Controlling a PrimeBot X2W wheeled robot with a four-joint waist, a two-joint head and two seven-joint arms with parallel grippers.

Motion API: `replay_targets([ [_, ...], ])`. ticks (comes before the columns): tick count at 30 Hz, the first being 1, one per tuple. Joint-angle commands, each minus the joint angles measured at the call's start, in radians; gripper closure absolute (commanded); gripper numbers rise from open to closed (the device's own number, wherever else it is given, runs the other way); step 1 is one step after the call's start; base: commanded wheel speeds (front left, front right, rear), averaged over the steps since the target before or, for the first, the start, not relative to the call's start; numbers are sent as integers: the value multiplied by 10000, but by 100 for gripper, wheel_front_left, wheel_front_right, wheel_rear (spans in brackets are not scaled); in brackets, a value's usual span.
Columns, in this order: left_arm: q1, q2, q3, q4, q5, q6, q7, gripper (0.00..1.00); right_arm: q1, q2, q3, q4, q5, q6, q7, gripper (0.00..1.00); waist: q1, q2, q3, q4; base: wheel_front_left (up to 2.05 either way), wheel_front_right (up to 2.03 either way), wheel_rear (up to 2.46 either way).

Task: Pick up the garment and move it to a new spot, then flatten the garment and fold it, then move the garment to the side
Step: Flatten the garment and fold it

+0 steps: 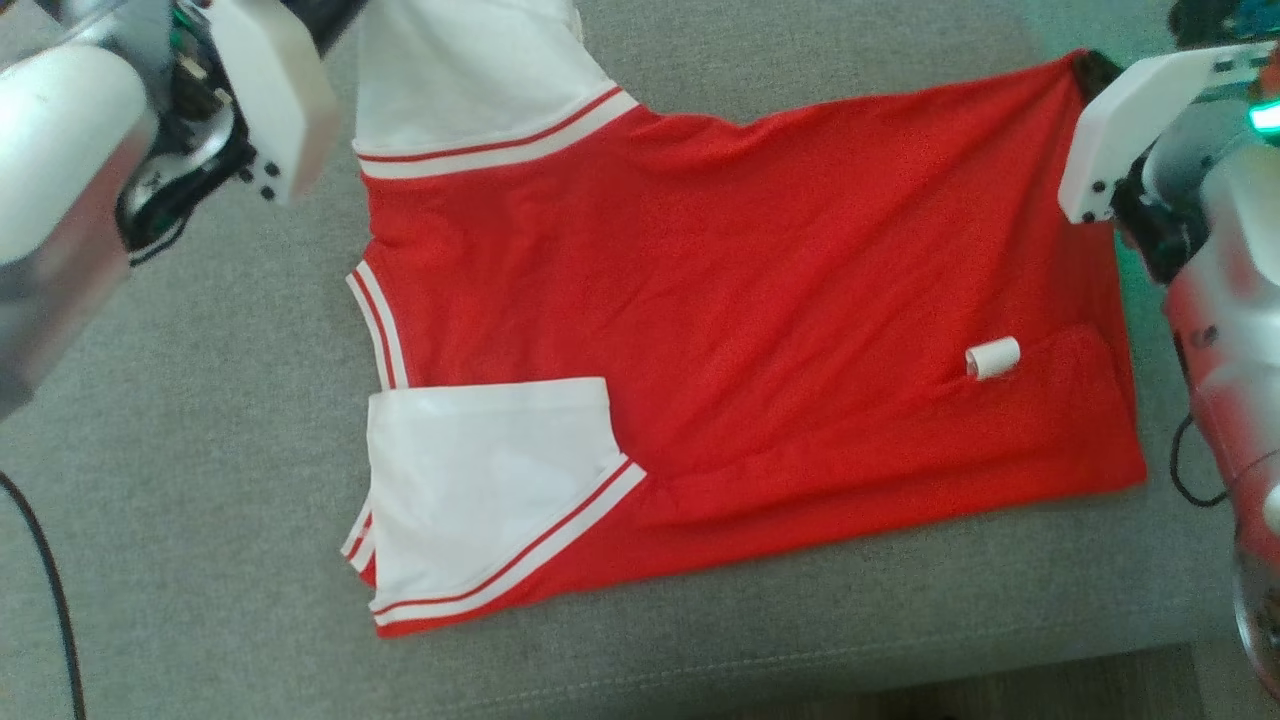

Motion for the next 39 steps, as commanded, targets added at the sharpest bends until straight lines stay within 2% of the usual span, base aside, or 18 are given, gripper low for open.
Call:
replay_targets([
  [1, -809, 365, 541, 40, 127, 42, -301, 100, -399, 37, -76, -307, 190, -9, -282, 100, 0, 0, -72, 9, 0, 0, 0],
  [7, -1021, 196, 849, 525, 192, 157, -1219, 100, -558, -147, -437, -455, 817, -9, -889, 100, 0, 0, -284, 94, 0, 0, 0],
  [13, -149, 19, 1019, 474, -821, 91, -1392, 100, 105, -335, -252, -851, 1586, -9, -1235, 100, 0, 0, -617, 293, 0, 0, 0],
  [17, 574, 218, 1029, -21, -1388, 69, -1412, 100, 797, -568, -73, -1297, 2038, -9, -1374, 100, 0, 0, -806, 432, 0, 0, 0],
  [22, 1399, 856, 1071, -1100, -1900, 260, -1331, 100, 1702, -981, 20, -1933, 2503, -9, -1434, 100, 0, 0, -959, 609, 0, 0, 0],
  [29, 2431, 1945, 1181, -3092, -2402, 1080, -1323, 100, 2913, -1395, -281, -2907, 2857, -9, -1607, 100, 0, 0, -1035, 802, 0, 0, 0],
  [39, 4127, 3019, 972, -5529, -2642, 2471, -1592, 100, 4829, -1390, -1173, -4528, 2870, -9, -1579, 100, 0, 0, -997, 863, 0, 0, 0],
])
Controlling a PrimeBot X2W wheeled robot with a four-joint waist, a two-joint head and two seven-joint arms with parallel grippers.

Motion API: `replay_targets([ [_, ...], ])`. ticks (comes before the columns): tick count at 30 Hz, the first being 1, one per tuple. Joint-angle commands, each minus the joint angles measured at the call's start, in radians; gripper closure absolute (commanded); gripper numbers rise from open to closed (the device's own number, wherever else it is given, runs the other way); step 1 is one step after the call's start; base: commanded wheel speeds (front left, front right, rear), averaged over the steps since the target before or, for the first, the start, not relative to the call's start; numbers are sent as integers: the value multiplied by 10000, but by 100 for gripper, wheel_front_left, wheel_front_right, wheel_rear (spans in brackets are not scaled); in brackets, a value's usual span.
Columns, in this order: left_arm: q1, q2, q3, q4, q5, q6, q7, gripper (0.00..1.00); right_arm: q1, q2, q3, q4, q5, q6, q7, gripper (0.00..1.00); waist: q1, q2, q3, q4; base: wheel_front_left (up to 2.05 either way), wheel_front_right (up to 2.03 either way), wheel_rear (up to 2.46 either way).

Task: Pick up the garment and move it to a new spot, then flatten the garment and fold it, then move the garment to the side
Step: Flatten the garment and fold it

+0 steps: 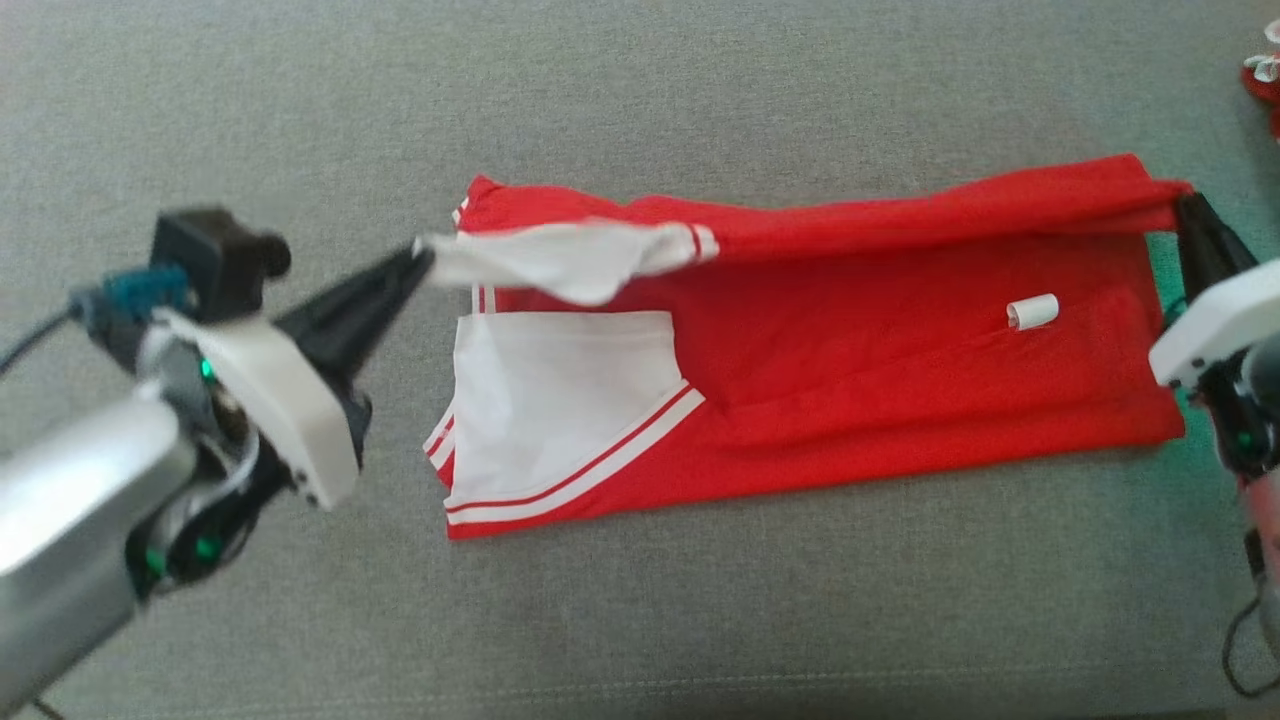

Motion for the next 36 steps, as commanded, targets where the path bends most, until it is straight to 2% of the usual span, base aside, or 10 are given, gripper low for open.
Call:
replay_targets([
  [1, -92, 595, 465, -364, -16, 166, -117, 100, 245, -148, -56, -542, -77, -9, -33, 100, 0, 0, -8, -9, 0, 0, 0],
  [9, 834, 975, 336, -1265, -141, 845, -326, 100, 1401, 151, -802, -1610, -504, -9, 383, 100, 0, 0, -63, 40, 0, 0, 0],
  [15, 1397, 592, 186, -1273, -129, 974, -363, 100, 2032, 449, -1234, -2242, -848, -9, 704, 100, 0, 0, -30, 161, 0, 0, 0],
  [16, 1462, 471, 159, -1181, -70, 961, -367, 100, 2109, 498, -1296, -2318, -904, -9, 738, 87, 0, 0, -37, 169, 0, 0, 0],
  [17, 1536, 332, 146, -1075, -83, 966, -400, 100, 2181, 560, -1357, -2389, -956, -9, 776, 62, 0, 0, -57, 176, 0, 0, 0],
  [18, 1590, 207, 139, -950, -68, 994, -453, 94, 2253, 628, -1410, -2456, -1008, -9, 823, 9, 0, 0, -92, 172, 0, 0, 0],
  [19, 1638, 98, 130, -798, -16, 1016, -509, 57, 2329, 684, -1476, -2522, -1053, -9, 845, 0, 0, 0, -147, 165, 0, 0, 0],
  [20, 1696, -2, 117, -648, 42, 1040, -550, 0, 2423, 733, -1539, -2600, -1088, -9, 849, 0, 0, 0, -215, 157, 0, 0, 0],
  [29, 3055, -635, 597, -126, 118, 2292, -1201, 0, 4095, 1143, -2037, -3519, -1059, -9, 784, 0, 0, 0, -1365, -128, 0, 0, 0],
  [36, 5891, -2131, 3540, -296, 1629, 3435, -1276, 0, 5553, 1744, -1707, -4190, -342, -9, -239, 0, 0, 0, -2698, -346, 0, 0, 0],
])
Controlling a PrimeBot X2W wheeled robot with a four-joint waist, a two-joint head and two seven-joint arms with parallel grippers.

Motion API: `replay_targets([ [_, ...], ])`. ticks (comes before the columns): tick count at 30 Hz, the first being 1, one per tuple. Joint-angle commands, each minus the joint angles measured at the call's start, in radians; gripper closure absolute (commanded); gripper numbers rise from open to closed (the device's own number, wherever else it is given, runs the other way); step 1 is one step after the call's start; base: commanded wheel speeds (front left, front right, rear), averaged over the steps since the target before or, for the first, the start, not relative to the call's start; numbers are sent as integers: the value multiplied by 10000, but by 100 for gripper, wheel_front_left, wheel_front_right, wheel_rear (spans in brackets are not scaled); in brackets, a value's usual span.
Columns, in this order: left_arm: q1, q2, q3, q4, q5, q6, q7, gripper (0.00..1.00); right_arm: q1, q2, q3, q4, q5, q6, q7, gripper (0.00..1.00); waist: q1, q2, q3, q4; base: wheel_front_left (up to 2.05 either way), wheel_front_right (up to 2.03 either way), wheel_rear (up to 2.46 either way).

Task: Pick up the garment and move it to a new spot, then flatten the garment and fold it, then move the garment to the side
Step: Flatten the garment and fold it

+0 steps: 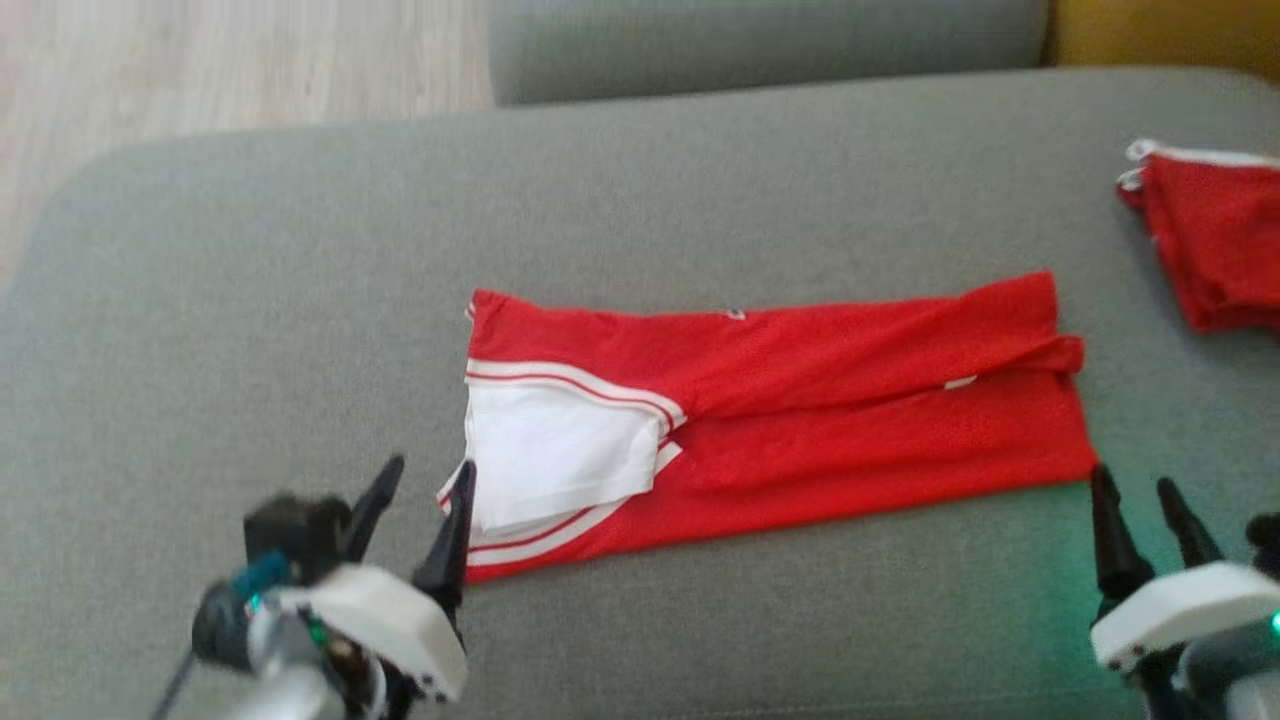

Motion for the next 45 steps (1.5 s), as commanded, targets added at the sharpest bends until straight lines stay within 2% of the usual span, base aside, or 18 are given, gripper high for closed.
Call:
replay_targets([
  [1, 316, -61, 938, -246, 534, 99, -130, 0, 16, -113, 255, -362, 129, -9, -325, 0, 0, -1, -673, -148, 0, 0, 0],
  [4, 1574, -893, 2303, -309, 1719, 133, -131, 0, 312, 19, 482, -361, 278, -9, -915, 0, 0, -1, -999, -178, 0, 0, 0],
  [7, 2597, -1739, 3490, -406, 2817, -36, -132, 0, 515, 127, 603, -177, 356, -9, -1389, 0, 0, -1, -1266, -130, 0, 0, 0],
  [12, 3790, -2746, 4556, -227, 4404, -701, -132, 0, 768, 285, 785, 124, 407, -9, -2144, 0, 0, -1, -1693, -1, 0, 0, 0],
  [16, 4448, -3323, 5167, -107, 5357, -1238, -133, 0, 911, 236, 1063, 405, 255, -9, -2571, 0, 0, -1, -1993, 55, 0, 0, 0],
  [23, 5297, -4063, 6006, -267, 6880, -1865, -133, 0, 1160, 118, 1578, 654, -174, -9, -3030, 0, 0, -1, -2446, 175, 0, 0, 0],
  [28, 5807, -4537, 6616, -128, 7469, -2387, -133, 0, 1284, 108, 1808, 799, -216, -9, -3182, 0, 0, -1, -2633, 260, 0, 0, 0],
  [34, 5927, -4838, 7018, -14, 7774, -2772, -133, 0, 1378, 119, 1820, 794, -250, -9, -3208, 0, 0, -1, -2694, 361, 0, 0, 0],
  [37, 5967, -4990, 7178, 17, 7943, -2981, -133, 0, 1408, 184, 1730, 770, -260, -9, -3211, 0, 0, -1, -2692, 413, 0, 0, 0],
  [40, 5932, -5129, 7255, -1, 8089, -3194, -133, 0, 1102, 342, 1404, 1253, -172, -9, -3130, 0, 0, -1, -2608, 447, 0, 0, 0],
  [45, 5751, -5293, 7218, 5, 8344, -3527, -133, 0, -400, 495, 460, 2536, -46, -9, -2123, 0, 0, -1, -2315, 645, 0, 0, 0],
])
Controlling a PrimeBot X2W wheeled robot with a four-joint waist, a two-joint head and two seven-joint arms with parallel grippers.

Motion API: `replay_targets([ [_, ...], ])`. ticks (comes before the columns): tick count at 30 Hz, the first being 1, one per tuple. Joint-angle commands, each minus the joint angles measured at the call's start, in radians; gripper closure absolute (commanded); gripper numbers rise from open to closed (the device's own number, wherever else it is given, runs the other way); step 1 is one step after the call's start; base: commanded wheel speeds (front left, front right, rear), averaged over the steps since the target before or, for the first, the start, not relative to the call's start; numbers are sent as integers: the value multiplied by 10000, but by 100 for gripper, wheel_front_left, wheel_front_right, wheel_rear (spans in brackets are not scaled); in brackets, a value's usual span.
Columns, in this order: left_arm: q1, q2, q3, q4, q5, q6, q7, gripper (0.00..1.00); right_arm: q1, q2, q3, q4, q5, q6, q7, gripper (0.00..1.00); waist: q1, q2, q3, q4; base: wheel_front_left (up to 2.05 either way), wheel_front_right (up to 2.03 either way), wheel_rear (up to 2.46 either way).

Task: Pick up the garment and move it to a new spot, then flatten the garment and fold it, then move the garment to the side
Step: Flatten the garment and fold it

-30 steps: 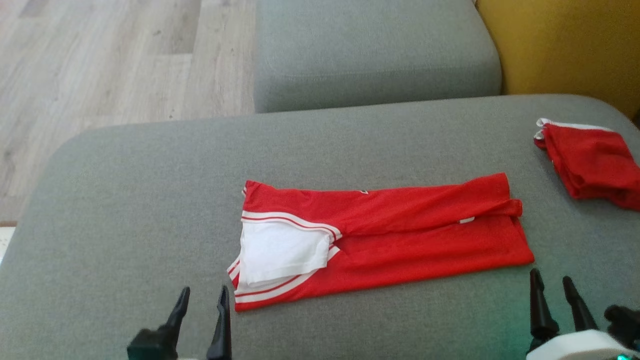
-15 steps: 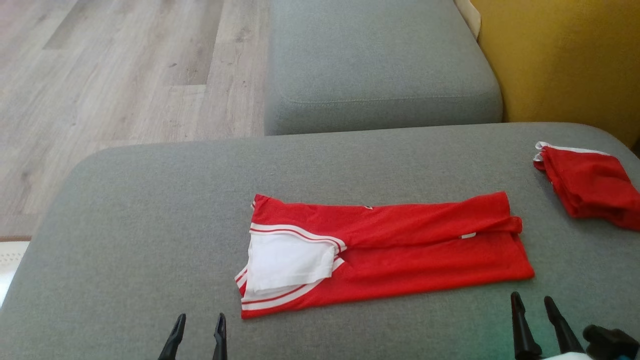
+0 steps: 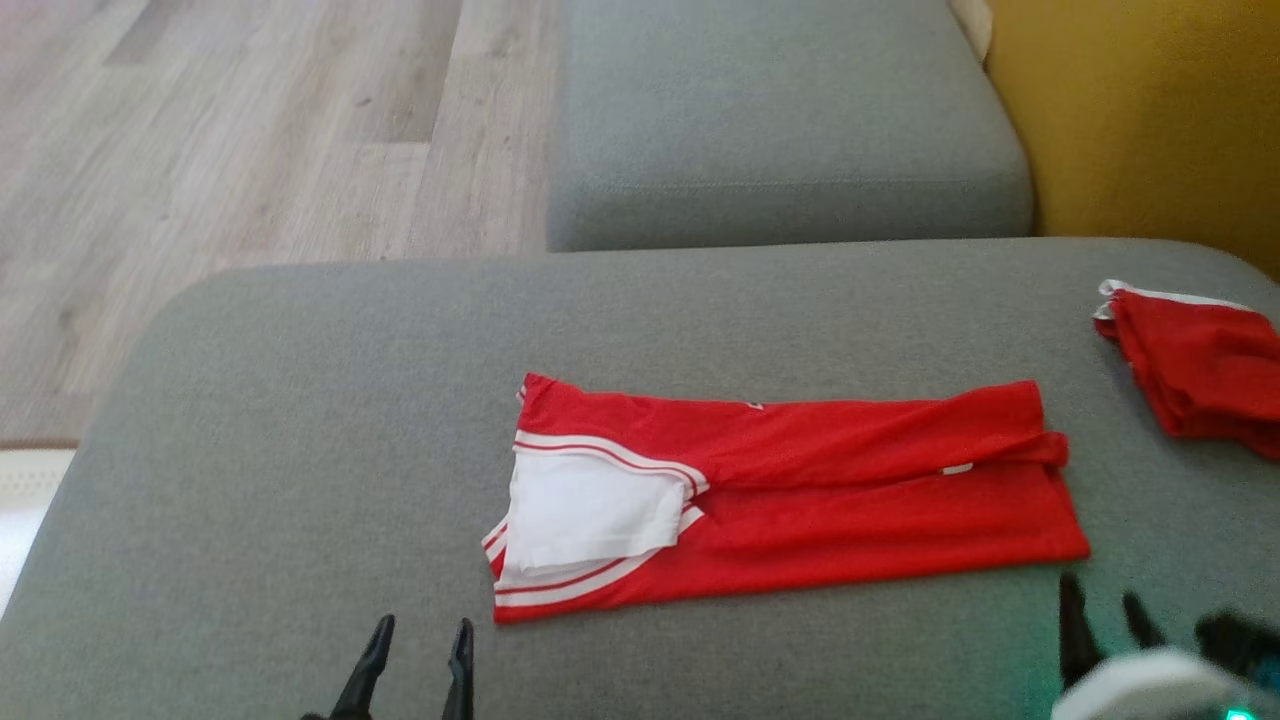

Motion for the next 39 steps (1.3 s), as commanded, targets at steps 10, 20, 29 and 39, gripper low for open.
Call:
replay_targets([
  [10, -925, -281, 32, -326, 408, -460, -122, 0, -3968, -1111, -1525, 2667, -1314, -9, 1867, 0, 1, 0, 961, 729, 0, 0, 0],
  [20, -1386, -368, -142, -370, 495, -640, -122, 0, -5511, -1491, -1854, 4279, -1609, -9, 1794, 0, 1, 0, 1822, 1056, 0, 0, 0],
  [29, -1909, -411, -309, -382, 444, -642, -122, 0, -6257, -1809, -1808, 5103, -1696, -9, 1491, 0, 1, 0, 2507, 1109, 0, 0, 0],
  [39, -2190, -426, -343, -359, 313, -572, -122, 0, -6289, -1594, -1609, 5984, -1856, -9, 1957, 29, 1, 0, 2660, 1068, 0, 0, 0],
])
